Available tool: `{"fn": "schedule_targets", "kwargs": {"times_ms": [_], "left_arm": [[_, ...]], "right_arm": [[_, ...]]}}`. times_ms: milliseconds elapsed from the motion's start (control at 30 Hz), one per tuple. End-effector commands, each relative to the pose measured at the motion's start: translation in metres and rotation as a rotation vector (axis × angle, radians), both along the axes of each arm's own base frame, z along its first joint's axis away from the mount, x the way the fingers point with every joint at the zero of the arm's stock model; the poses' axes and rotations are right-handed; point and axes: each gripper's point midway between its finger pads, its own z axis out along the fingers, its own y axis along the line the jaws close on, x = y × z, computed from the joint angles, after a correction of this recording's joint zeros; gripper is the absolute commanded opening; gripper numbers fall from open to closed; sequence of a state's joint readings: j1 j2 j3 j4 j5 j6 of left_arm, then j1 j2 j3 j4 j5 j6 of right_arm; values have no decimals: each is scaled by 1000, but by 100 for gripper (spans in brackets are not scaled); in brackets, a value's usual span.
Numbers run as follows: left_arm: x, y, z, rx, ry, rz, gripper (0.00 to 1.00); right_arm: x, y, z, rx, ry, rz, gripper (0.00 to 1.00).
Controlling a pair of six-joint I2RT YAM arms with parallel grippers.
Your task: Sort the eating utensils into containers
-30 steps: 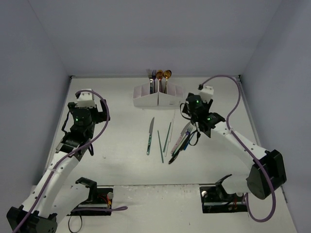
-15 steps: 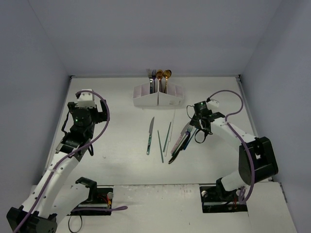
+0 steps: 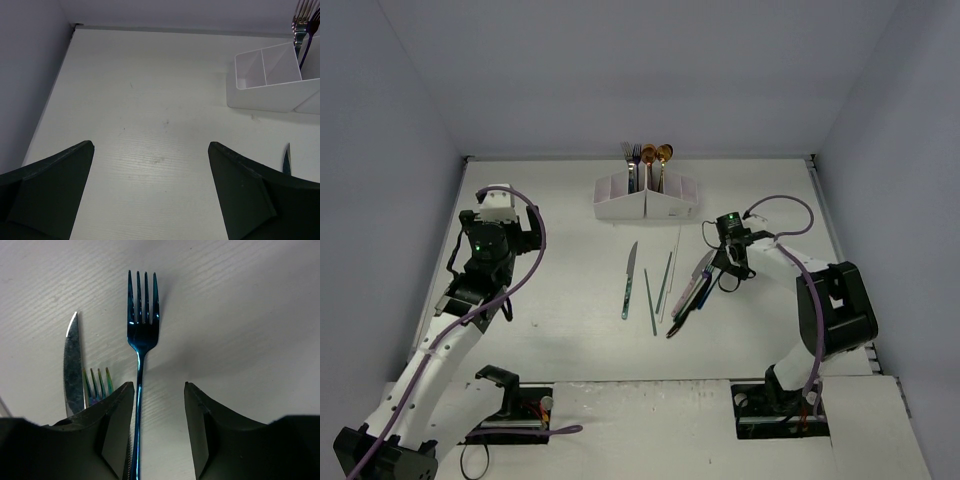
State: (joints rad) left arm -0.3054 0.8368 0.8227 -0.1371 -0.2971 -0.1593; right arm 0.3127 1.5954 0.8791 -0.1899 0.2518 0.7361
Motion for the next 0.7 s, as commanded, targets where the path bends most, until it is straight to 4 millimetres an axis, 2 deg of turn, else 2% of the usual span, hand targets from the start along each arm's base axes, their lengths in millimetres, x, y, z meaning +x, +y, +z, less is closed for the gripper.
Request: {"fn": "schedule_targets", "kwargs": {"times_ms": [0,167,400,433,467,567,667], "left_arm": [[6,0,21,-6,-74,5,97],[5,0,22,-7,-77,2,97],[5,0,22,-5,-74,2,97],[5,0,23,-6,-76,0,97],[5,0,23,-5,-76,3,97],[5,0,22,-7,-74,2,97],[6,-3,21,-12,-71,-12,97]], "right_arm": [[5,-2,-4,-5,7,-22,41],[2,-4,-11,-21,25,-26,38],[-1,-8,-21,-36,55,-25,11],[-1,-9,-21,-38,54,-27,11],[0,-11,-19,-47,47,-25,3],[10,-12,2,-60,-15,-11,0],[34,-10,54,-68,-160,13,0]]}}
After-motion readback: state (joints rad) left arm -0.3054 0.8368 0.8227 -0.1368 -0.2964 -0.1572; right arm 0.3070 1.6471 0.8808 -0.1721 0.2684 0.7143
